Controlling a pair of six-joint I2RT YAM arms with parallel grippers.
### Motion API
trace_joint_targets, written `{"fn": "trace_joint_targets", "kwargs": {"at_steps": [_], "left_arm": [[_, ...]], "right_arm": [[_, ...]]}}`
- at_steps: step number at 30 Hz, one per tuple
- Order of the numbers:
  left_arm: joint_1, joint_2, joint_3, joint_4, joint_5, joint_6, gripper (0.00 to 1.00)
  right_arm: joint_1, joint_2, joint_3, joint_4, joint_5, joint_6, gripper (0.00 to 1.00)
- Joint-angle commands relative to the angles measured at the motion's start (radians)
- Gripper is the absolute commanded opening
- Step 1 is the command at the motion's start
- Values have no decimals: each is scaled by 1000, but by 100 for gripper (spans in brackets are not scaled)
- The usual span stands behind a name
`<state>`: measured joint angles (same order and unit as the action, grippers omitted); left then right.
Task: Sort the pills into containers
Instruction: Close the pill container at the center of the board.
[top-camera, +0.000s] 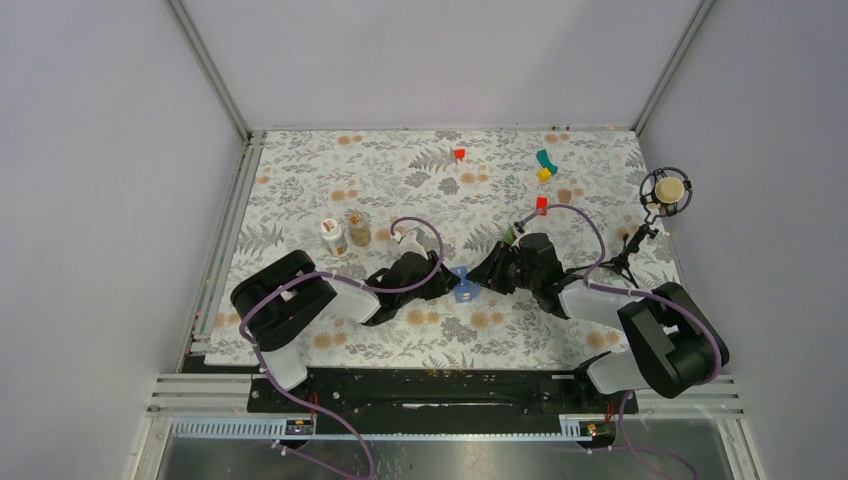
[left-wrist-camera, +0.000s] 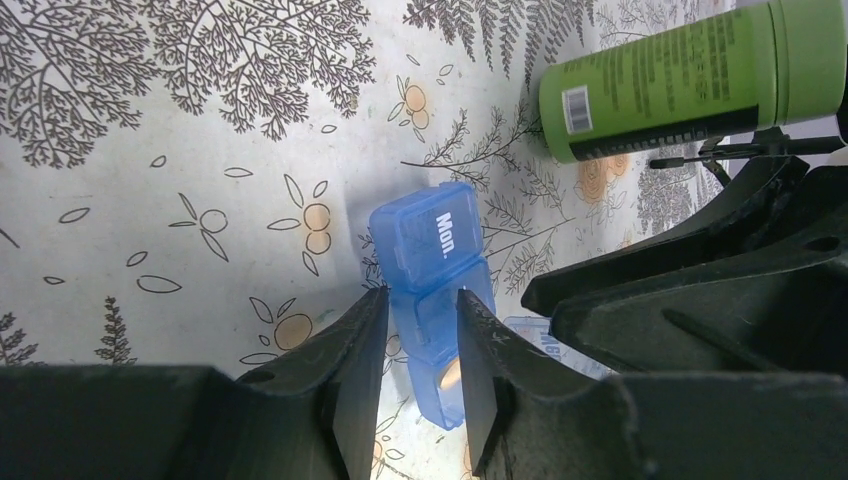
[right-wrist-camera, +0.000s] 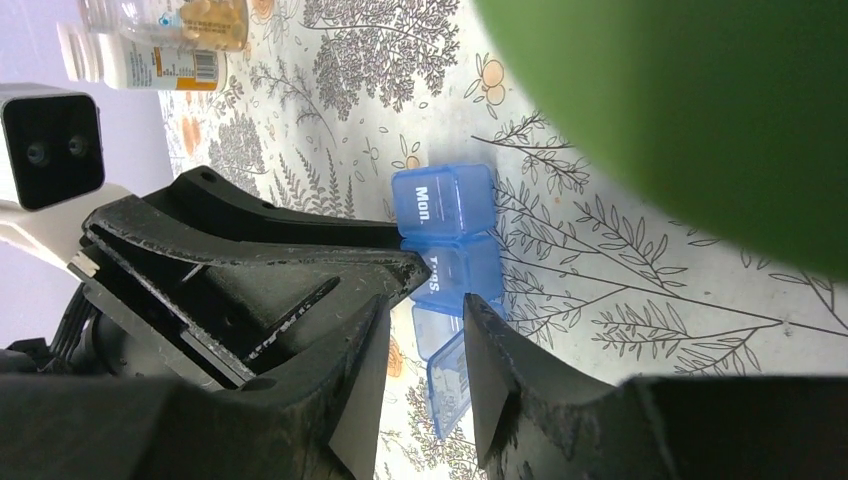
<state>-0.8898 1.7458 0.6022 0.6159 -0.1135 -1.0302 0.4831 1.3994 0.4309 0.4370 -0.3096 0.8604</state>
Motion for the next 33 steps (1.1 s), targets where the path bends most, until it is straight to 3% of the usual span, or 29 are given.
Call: {"fn": "trace_joint_targets", "kwargs": {"at_steps": [1, 10, 20, 23, 28, 33], "left_arm": [[-8, 16, 3, 30, -20, -20, 32], [-8, 10, 1, 20, -30, -17, 31], [-10, -5, -11, 27, -42, -21, 31], [-11, -7, -13, 27, -44, -21, 31], [-11, -7, -15, 34, -40, -21, 31], [-12, 0, -18, 50, -34, -22, 31]], "right_arm": [[-2, 5, -33, -53, -65, 11, 41], [-2, -103, -54, -72, -55, 33, 55], [-1, -337, -48, -280, 79, 37, 60], [-2, -393, -52, -336, 127, 36, 55], [-1, -441, -83, -382, 205, 34, 39], [-1, -382, -91, -347, 195, 34, 38]]}}
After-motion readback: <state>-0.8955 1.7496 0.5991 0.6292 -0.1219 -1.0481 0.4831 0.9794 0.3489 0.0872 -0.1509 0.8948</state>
